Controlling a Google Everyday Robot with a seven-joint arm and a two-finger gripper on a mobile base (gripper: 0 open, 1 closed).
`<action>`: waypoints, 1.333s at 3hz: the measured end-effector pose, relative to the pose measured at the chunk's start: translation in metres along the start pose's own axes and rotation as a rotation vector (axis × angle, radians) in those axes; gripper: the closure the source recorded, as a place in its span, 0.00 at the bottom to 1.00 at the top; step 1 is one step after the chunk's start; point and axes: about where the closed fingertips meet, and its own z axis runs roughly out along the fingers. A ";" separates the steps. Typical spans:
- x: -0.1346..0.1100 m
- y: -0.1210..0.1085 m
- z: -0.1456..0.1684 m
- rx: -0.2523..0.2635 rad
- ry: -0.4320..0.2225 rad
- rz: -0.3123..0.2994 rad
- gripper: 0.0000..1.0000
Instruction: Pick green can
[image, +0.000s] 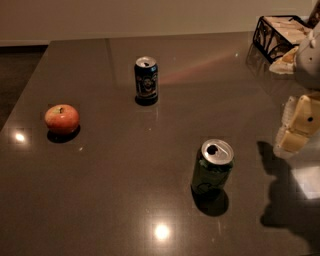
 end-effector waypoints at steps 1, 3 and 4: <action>-0.017 0.034 0.012 -0.071 -0.114 -0.052 0.00; -0.059 0.095 0.052 -0.198 -0.268 -0.150 0.00; -0.077 0.109 0.066 -0.224 -0.307 -0.171 0.00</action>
Offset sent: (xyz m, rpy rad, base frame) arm -0.0831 0.1050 -0.0650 0.3158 0.1177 0.3142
